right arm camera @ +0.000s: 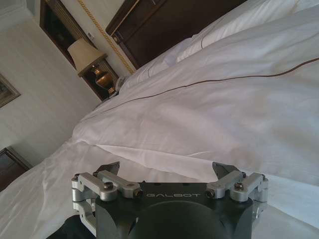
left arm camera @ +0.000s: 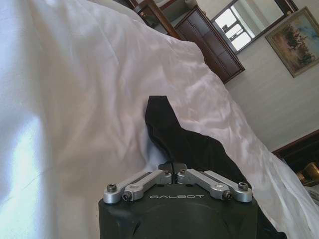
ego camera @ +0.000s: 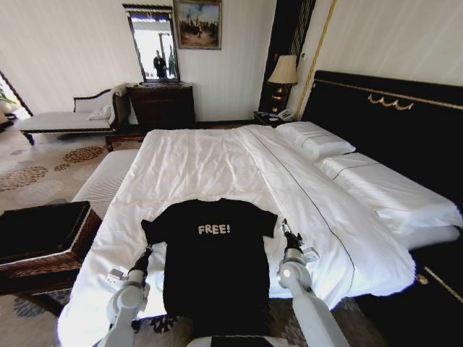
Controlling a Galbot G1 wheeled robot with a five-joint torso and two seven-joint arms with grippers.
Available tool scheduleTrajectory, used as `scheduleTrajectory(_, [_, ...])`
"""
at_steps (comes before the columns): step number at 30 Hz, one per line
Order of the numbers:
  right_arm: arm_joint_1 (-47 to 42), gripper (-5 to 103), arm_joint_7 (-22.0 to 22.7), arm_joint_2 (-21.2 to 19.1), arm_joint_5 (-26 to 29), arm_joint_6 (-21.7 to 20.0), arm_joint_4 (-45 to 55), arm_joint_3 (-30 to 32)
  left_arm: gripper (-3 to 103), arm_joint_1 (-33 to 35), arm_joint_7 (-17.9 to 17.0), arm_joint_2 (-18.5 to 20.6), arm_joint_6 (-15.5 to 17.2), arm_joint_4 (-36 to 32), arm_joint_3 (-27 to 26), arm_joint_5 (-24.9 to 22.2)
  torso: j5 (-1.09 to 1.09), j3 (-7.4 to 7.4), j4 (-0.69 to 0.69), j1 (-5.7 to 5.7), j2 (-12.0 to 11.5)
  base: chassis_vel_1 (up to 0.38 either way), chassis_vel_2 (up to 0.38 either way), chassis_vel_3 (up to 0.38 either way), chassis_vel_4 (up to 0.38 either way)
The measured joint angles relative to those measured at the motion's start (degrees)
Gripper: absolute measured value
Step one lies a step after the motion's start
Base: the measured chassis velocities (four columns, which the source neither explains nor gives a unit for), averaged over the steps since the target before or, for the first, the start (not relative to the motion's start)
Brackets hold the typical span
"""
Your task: Fold the clothes on the bed and place them into the basket.
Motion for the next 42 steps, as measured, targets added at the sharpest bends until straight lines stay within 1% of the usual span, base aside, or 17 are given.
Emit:
scheduleTrajectory(11, [0.9,100,-1.2,-1.0,1.4,-0.2,-2.2,-0.1,0,1.4,-1.5,-1.3,-0.4,-1.4,0.6,1.0,0.00,0.00,0.00,0.00,0.0,0.000,0.000,0.000,0.000])
scheduleTrajectory(12, [1.4,100,-1.9,-1.3,2.8,-0.3,-2.6,-0.2,6,1.6,-1.7,-1.3,-0.4,-1.5,0.7,1.5,-0.01,0.00,0.00,0.00,0.0,0.000,0.000,0.000,0.000])
scheduleTrajectory(13, [1.8,100,-2.9,-1.8,4.8,-0.5,-3.0,-0.3,6,1.7,-1.8,-1.3,-0.4,-1.6,0.6,1.8,0.00,0.00,0.00,0.00,0.0,0.000,0.000,0.000,0.000])
scheduleTrajectory(14, [2.1,100,-4.0,-2.2,7.0,-0.9,-3.1,-0.4,11,2.0,-1.8,-1.3,-0.5,-1.9,0.4,2.1,-0.01,0.00,0.01,0.00,0.0,0.000,0.000,0.000,0.000])
scheduleTrajectory(15, [2.1,100,-4.0,-2.2,7.0,-0.9,-3.1,-0.4,11,2.0,-1.8,-1.3,-0.5,-1.9,0.4,2.1,-0.01,0.00,0.01,0.00,0.0,0.000,0.000,0.000,0.000])
scheduleTrajectory(17, [2.8,100,-6.2,-3.3,11.6,-2.0,-3.5,-0.7,22,2.6,-1.8,-1.0,-0.7,-2.7,0.0,2.5,-0.01,0.00,0.01,0.00,0.0,0.000,0.000,0.000,0.000])
scheduleTrajectory(20, [4.1,100,-11.9,-4.9,16.4,-2.6,-6.1,-1.2,32,4.8,-1.4,-0.6,-1.1,-5.7,-0.7,4.2,-0.01,0.00,0.01,0.00,0.0,0.000,0.000,0.000,0.000])
scheduleTrajectory(21, [4.1,100,-11.9,-4.9,16.4,-2.6,-6.1,-1.2,32,4.8,-1.4,-0.6,-1.1,-5.7,-0.7,4.2,-0.01,0.00,0.01,0.00,0.0,0.000,0.000,0.000,0.000])
scheduleTrajectory(25, [4.9,100,-19.6,-5.1,22.8,-2.1,-8.7,-2.4,53,7.2,-1.4,-0.4,-1.2,-10.4,-1.9,5.0,-0.01,0.00,0.00,0.00,0.0,0.000,0.000,0.000,0.000])
scheduleTrajectory(27, [5.2,100,-21.0,-4.8,23.3,-1.9,-9.4,-2.8,53,7.4,-1.6,-0.3,-1.2,-11.1,-2.2,5.0,-0.01,0.00,0.00,0.00,0.0,0.000,0.000,0.000,0.000])
scheduleTrajectory(31, [6.6,100,-23.2,-3.8,22.7,-1.1,-12.3,-4.6,75,8.0,-2.7,-0.1,-0.9,-13.1,-3.0,5.1,-0.01,0.00,0.01,0.00,0.0,0.000,0.000,0.000,0.000])
scheduleTrajectory(33, [6.7,100,-23.3,-3.6,22.6,-1.0,-12.5,-4.8,75,8.2,-2.8,-0.1,-0.8,-13.6,-3.1,5.1,-0.01,0.00,0.01,0.00,0.0,0.000,0.000,0.000,0.000])
scheduleTrajectory(35, [6.7,100,-23.3,-3.4,22.4,-1.0,-13.0,-5.1,86,8.8,-3.1,-0.2,-0.5,-14.8,-3.0,5.4,-0.01,0.00,0.01,0.00,0.0,0.000,0.000,0.000,0.000])
scheduleTrajectory(37, [6.8,94,-23.2,-3.4,22.1,-1.0,-13.3,-5.2,96,8.8,-3.3,-0.3,-0.3,-15.3,-2.8,5.6,-0.01,0.00,0.00,0.00,0.0,0.000,0.000,0.000,0.000])
scheduleTrajectory(39, [6.8,94,-23.1,-3.4,22.0,-0.9,-13.4,-5.2,96,8.7,-3.4,-0.3,-0.2,-15.3,-2.8,5.7,-0.01,0.00,0.00,0.00,0.0,0.000,0.000,0.000,0.000])
scheduleTrajectory(41, [7.0,88,-22.9,-3.6,21.7,-0.9,-13.8,-5.2,100,8.3,-3.7,-0.4,-0.1,-15.4,-2.6,5.8,-0.01,0.00,0.00,0.00,0.0,0.000,0.000,0.000,0.000])
scheduleTrajectory(42, [7.1,82,-22.8,-3.7,21.7,-0.9,-14.0,-5.1,100,8.2,-3.8,-0.5,-0.1,-15.4,-2.5,6.0,-0.01,0.00,0.00,0.00,0.0,0.000,0.000,0.000,0.000])
